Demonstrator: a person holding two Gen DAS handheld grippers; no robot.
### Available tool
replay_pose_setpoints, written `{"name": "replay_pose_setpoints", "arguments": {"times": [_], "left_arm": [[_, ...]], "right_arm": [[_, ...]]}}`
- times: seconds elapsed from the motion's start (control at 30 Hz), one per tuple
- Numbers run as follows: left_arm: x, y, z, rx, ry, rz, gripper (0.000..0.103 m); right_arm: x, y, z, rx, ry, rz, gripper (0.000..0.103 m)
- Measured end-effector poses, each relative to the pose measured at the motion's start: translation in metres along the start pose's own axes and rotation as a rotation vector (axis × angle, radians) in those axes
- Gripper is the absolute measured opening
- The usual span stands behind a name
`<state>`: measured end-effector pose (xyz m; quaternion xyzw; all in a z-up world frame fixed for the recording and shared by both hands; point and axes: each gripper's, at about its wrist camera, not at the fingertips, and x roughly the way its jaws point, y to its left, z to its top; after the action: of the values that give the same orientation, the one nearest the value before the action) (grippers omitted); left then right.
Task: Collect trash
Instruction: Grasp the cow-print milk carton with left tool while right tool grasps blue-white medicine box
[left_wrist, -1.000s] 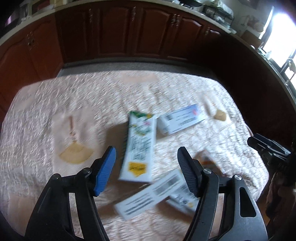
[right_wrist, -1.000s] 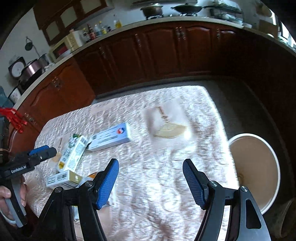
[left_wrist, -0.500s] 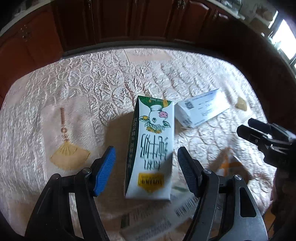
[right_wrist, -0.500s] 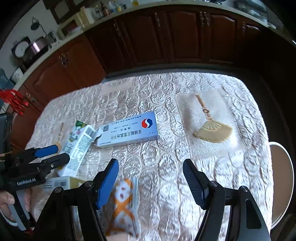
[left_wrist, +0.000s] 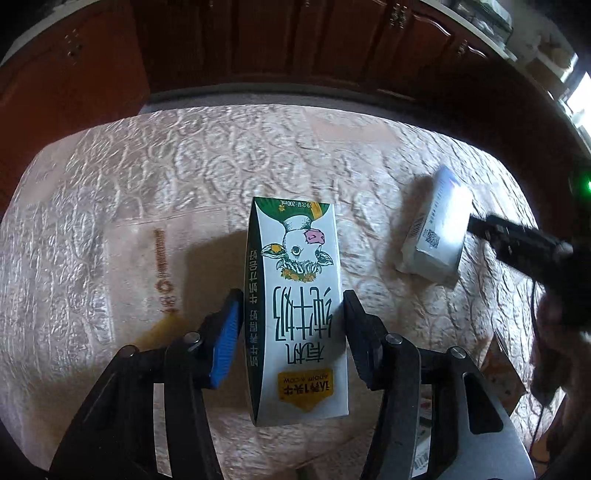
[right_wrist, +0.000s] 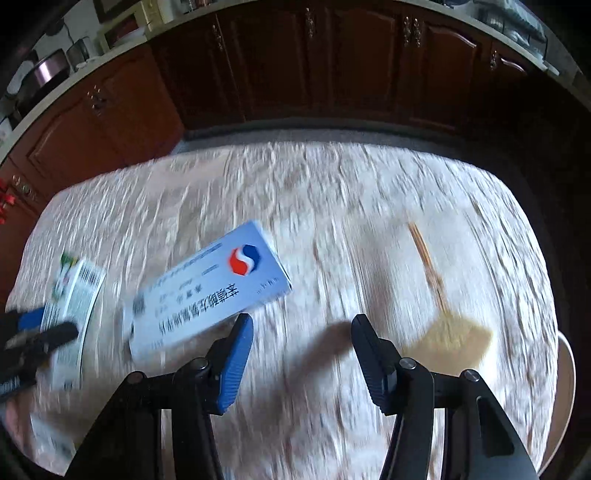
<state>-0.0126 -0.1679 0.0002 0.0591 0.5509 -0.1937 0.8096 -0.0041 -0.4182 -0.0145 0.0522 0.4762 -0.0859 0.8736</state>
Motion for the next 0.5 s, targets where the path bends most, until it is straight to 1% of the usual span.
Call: {"name": "replay_pose_setpoints", "arguments": {"times": [0.1,0.17,0.23,0.27,0.33,0.4,0.43,0.5], "left_arm": [[0.000,0.004,0.000,-0.007,0.003,-0.009,0.051],[0.000,0.006,0.001,-0.006,0.007,-0.010,0.052],[-0.001,0.007,0.001,0.001,0.012,-0.021,0.052],[0.000,0.006,0.002,0.000,0.012,-0.023,0.052],[0.001,0.005,0.002,-0.005,0.014,-0.024,0.052],[0.005,0.004,0.003,-0.005,0.022,-0.024,0.052],[0.009,0.001,0.004,-0.007,0.031,-0.024,0.052],[0.015,0.001,0.002,-0.011,0.048,-0.026,0.052]], "right_arm": [[0.011,0.009,0.019,-0.009,-0.001,0.011,0.055],[0.009,0.011,0.028,0.018,-0.004,0.015,0.055],[0.000,0.012,0.034,0.054,-0.029,0.026,0.061],[-0.004,0.013,0.035,0.067,-0.035,0.031,0.066],[-0.009,0.019,0.036,0.091,-0.036,0.056,0.068],[-0.009,0.025,0.035,0.104,-0.011,0.111,0.074],[-0.004,0.033,0.036,0.106,0.015,0.133,0.075],[0.009,0.047,0.038,0.090,0.048,0.117,0.075]]}}
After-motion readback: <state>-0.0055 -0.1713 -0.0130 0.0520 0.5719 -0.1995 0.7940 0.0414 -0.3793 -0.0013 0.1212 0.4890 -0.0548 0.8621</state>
